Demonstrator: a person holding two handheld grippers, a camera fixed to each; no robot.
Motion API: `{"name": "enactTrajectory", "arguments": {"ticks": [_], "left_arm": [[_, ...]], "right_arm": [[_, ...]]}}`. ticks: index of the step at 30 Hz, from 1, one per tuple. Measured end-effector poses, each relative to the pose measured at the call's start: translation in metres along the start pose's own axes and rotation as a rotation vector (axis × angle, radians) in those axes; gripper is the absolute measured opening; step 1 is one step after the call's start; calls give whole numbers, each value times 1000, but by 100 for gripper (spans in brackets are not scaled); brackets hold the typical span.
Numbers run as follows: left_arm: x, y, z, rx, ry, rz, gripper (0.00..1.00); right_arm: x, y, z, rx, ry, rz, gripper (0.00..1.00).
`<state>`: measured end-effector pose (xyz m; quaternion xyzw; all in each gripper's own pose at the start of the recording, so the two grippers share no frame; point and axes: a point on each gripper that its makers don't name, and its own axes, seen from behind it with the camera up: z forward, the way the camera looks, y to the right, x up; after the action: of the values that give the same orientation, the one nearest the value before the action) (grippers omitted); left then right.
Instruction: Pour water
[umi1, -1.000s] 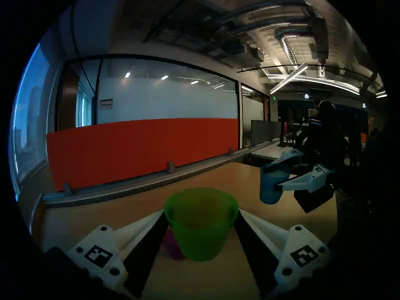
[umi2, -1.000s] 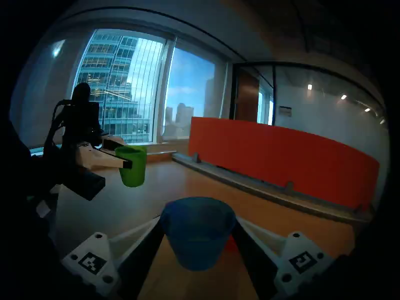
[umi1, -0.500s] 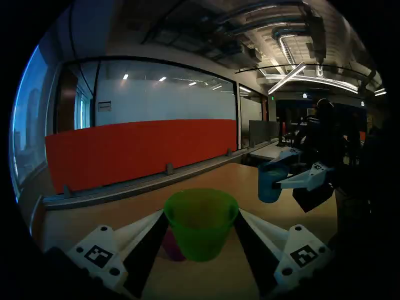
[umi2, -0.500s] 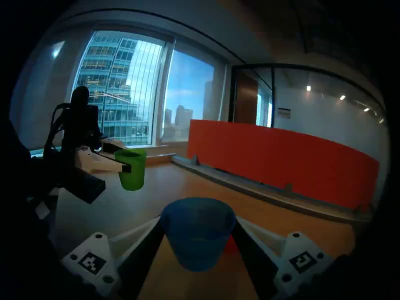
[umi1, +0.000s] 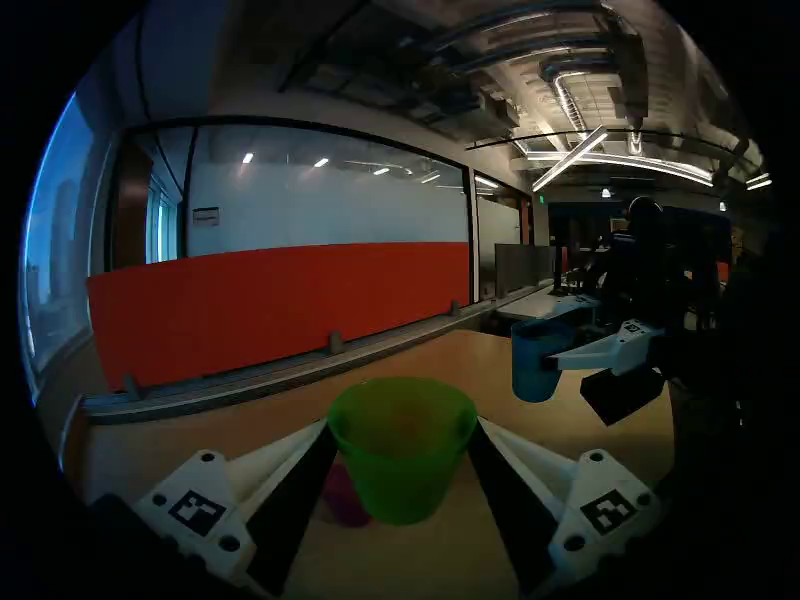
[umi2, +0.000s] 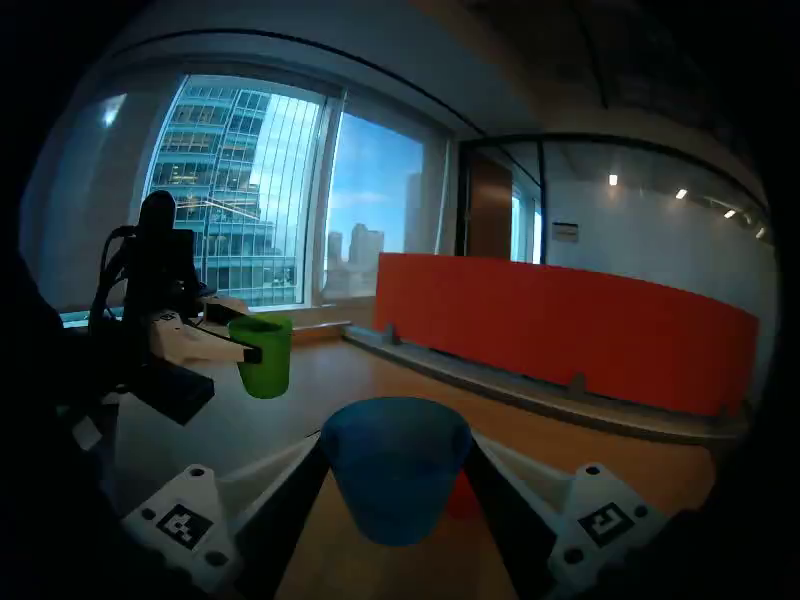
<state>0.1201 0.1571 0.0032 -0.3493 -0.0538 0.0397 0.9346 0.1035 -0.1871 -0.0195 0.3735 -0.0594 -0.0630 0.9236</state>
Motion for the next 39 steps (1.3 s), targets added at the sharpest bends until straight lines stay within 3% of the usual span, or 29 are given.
{"name": "enactTrajectory", "arguments": {"ticks": [21,39], "left_arm": [[-15,14,8,-14,22,-17,87],[-18,26,12,-33,33,-21,87]], "right_arm": [[32,3,4,16,18,-77,91],[66,-5,15,56,35,-227,91]]}}
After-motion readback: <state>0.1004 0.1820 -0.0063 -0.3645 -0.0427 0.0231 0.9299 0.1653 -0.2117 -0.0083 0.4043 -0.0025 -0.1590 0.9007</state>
